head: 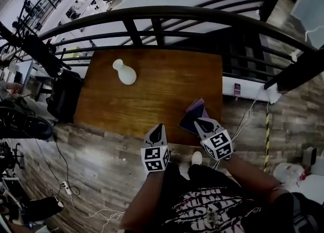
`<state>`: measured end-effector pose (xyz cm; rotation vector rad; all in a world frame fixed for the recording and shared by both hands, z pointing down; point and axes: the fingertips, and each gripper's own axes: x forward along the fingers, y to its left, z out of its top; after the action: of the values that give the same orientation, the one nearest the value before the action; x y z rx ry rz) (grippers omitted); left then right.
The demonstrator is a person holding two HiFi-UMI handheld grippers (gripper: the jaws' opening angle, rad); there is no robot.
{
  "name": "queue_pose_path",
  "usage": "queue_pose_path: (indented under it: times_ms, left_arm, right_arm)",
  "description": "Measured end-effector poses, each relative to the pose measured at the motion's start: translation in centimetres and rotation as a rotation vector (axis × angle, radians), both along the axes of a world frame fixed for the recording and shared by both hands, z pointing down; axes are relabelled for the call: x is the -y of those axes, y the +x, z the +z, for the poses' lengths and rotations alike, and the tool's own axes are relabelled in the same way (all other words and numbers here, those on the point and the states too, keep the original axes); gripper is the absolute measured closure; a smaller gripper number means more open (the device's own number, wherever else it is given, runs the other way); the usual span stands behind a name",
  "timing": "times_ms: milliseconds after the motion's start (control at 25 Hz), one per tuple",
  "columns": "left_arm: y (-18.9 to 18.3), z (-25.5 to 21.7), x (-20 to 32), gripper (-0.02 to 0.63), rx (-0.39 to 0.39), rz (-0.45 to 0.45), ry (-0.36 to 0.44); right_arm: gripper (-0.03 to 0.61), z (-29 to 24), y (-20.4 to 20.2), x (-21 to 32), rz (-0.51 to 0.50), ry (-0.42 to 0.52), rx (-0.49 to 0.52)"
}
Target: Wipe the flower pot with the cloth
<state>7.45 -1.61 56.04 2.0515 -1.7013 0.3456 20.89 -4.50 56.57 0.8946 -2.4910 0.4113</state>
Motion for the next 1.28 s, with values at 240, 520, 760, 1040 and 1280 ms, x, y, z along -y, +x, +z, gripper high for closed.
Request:
queue_pose_path:
  times_ms: [240, 520, 760, 1040, 1280]
  left_arm:
    - [1.6, 3.6, 4.2, 0.615, -0.021, 0.138, -0.058]
    - [3.7, 7.4, 7.5, 0.615, -0.041, 0.267, -0.106]
    - [3.2, 10.6, 8.5, 0.615, -0.072, 0.271, -0.143]
    - [0.6, 12.3, 8.1, 0.615, -0.091, 0.229, -0.161]
    - [-1.5, 11.3, 7.2, 0.615, -0.081, 0.22, -0.156]
  right_arm:
    - [0.577, 3.4, 1.1, 2.6, 0.104, -0.032, -0.083]
    - [0.465, 9.4, 1.9, 3.1, 0.163, -0.17, -0.192]
    - [0.382, 14.4, 2.8, 4.7, 0.198, -0.234, -0.281]
    - [0.342, 19.3, 3.6, 5.5, 0.242, -0.265, -0.374]
    - [0.467, 19.1, 3.6, 5.7, 0.276, -0.369, -0.358]
